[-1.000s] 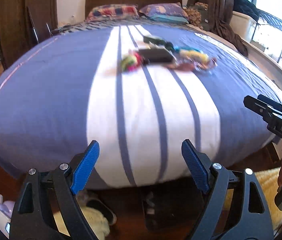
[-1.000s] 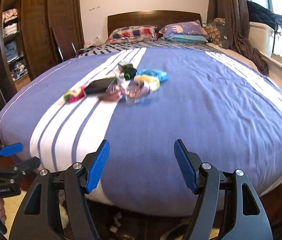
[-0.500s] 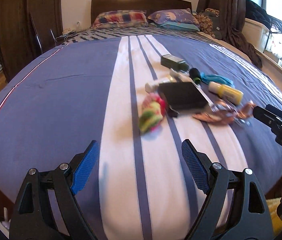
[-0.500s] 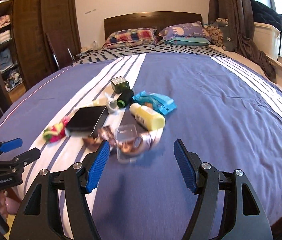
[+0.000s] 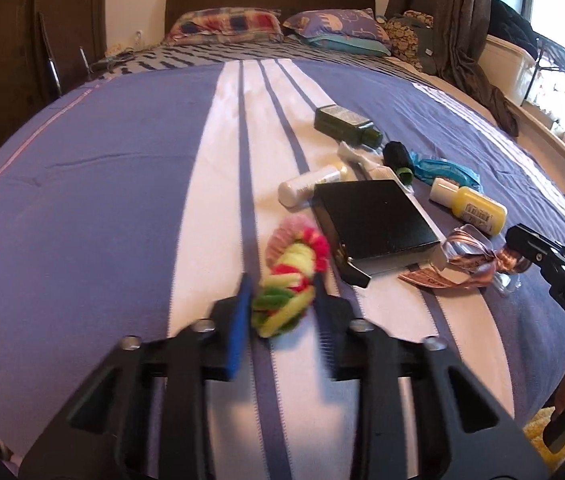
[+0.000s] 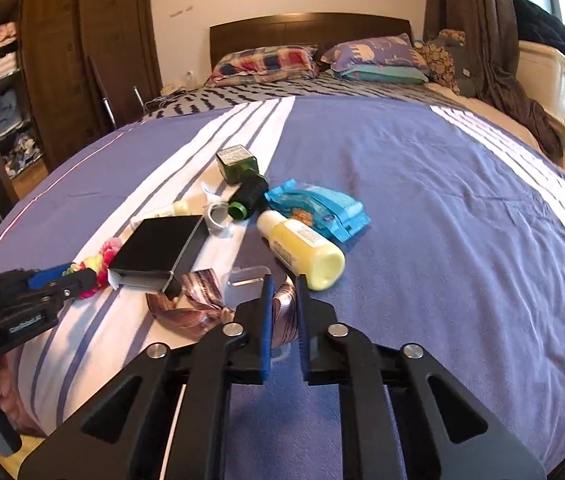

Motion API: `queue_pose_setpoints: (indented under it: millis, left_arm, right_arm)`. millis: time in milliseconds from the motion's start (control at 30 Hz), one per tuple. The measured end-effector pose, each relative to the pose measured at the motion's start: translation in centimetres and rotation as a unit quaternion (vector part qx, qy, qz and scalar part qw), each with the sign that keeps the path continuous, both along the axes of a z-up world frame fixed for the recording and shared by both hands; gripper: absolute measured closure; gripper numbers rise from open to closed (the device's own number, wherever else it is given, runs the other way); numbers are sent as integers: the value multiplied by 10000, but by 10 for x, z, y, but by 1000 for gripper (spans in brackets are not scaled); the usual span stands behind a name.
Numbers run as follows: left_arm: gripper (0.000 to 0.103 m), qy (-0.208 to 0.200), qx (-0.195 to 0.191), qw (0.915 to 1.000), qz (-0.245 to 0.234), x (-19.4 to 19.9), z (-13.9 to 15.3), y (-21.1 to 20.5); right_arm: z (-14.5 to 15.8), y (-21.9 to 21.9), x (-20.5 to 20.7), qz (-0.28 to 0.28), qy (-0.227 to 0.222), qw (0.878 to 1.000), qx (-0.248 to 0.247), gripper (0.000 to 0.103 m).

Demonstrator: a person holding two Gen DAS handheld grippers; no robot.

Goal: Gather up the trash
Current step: 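Grasp the brown ribbon with the right tool while the left tool grasps the fuzzy hair tie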

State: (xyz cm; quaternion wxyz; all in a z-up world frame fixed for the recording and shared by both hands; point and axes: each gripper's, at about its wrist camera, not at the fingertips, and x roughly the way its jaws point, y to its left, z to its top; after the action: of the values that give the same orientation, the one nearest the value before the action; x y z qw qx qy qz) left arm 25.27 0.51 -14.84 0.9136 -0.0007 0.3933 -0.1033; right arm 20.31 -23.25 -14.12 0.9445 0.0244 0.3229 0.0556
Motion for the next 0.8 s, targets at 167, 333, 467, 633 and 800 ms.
queue_pose_setpoints:
  millis: [167, 333, 467, 633, 800]
  left_arm:
    - [81, -162, 31, 9998, -56, -12, 13, -3]
    - [81, -453, 73, 9989, -43, -36, 43, -4]
    - [81, -591, 19, 9982, -56, -63, 65, -5]
    - [81, -724, -24, 9972, -202, -111, 83, -13]
    - [81, -754, -143, 9966, -295, -149, 86, -20]
  right_arm:
    - [16, 6, -5, 156, -200, 9996, 136, 96]
    - [46, 10, -28, 241, -511, 9982, 215, 96]
    - [65, 9, -53, 219, -625, 9976, 202, 96]
    - [77, 6, -93, 132, -733, 9972, 23, 96]
    - [77, -2, -133, 40, -741, 9972, -120, 96]
